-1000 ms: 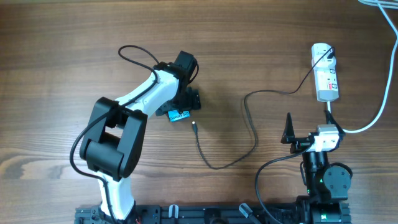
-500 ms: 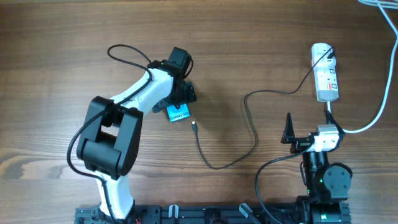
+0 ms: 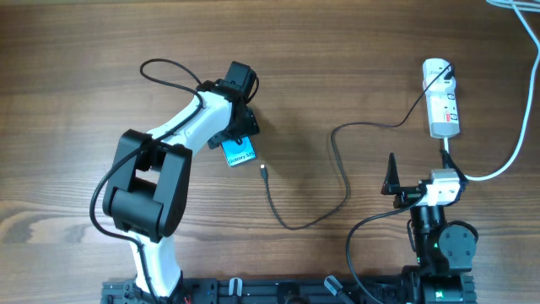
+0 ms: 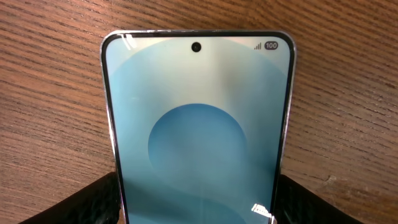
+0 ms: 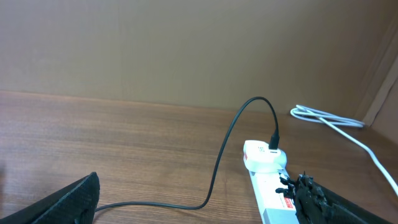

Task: Plug charger to phone and switch on socket
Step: 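Carry the phone with the left gripper toward the cable connector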

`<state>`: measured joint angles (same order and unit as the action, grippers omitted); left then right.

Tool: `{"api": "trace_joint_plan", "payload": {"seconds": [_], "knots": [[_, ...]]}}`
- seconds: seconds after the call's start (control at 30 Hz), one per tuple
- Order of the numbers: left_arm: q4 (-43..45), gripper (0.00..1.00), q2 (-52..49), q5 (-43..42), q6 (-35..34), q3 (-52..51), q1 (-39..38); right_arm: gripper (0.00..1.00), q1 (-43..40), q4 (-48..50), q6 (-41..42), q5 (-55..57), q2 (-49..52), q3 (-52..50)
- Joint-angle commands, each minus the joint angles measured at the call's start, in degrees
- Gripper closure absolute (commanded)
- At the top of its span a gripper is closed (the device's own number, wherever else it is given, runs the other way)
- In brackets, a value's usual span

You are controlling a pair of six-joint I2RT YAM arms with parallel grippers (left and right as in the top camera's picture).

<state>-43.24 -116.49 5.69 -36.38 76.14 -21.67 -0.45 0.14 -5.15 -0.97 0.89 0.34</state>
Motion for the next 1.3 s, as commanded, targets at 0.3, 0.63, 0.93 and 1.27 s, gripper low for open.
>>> {"api": "trace_joint_plan", "payload": {"seconds": [0.3,0.63,0.93,1.27], "knots": [[-4.13,0.0,-6.32,-7.1,-0.11,-3.93,0.42,0.0,0.26,0.22,0.74,0.98,-0.46,-0.04],[0.44,0.07,-6.32,-9.73,0.07,-3.93,0.42,0.0,0.26,0.22,0.74,0.96,-0.46,-0.04],[0.83,0.14,-6.32,-9.75,-0.09,-3.93,0.42,0.0,0.26,0.22,0.74,0.96,-0.46,-0.04],[0.83,0.23,-6.32,-9.75,-0.07,-3.93,0.42,0.0,0.26,0.22,0.74,0.96,-0.46,-0.04]]}}
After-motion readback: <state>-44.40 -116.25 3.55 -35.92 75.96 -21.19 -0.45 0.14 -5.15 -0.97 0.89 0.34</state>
